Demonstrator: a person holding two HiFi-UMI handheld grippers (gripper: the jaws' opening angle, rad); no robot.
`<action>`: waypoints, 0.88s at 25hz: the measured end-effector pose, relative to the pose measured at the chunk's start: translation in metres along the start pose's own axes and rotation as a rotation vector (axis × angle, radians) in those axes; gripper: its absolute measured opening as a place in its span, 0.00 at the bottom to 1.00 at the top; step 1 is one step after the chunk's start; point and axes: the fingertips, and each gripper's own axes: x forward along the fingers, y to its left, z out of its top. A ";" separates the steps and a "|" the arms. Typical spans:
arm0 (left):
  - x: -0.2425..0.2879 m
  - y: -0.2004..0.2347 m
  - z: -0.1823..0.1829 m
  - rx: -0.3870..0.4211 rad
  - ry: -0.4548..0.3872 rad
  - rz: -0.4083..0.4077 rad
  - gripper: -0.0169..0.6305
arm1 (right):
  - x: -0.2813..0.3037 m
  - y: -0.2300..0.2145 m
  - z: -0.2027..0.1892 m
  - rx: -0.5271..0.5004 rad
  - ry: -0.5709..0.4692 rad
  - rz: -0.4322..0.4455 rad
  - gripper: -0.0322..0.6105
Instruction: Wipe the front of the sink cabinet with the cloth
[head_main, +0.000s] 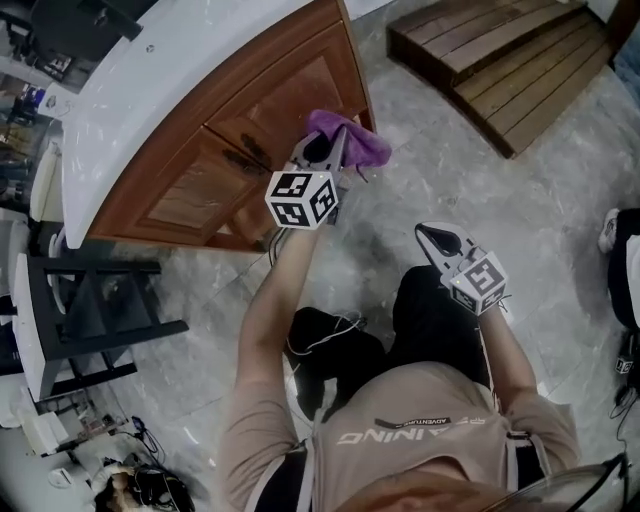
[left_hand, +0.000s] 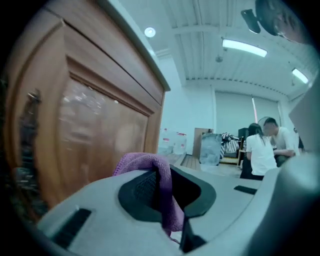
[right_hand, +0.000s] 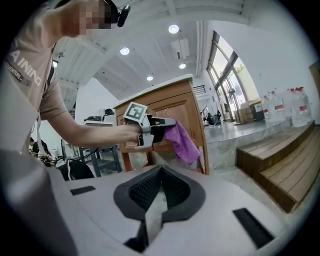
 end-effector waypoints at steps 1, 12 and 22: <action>-0.019 0.007 -0.002 0.026 -0.006 0.037 0.08 | 0.005 0.004 0.000 0.003 -0.004 0.017 0.07; -0.219 0.091 -0.022 0.061 -0.035 0.455 0.08 | 0.047 0.054 -0.003 -0.009 0.004 0.228 0.07; -0.358 0.168 -0.060 0.041 -0.035 0.787 0.08 | 0.063 0.086 0.006 -0.088 0.047 0.309 0.07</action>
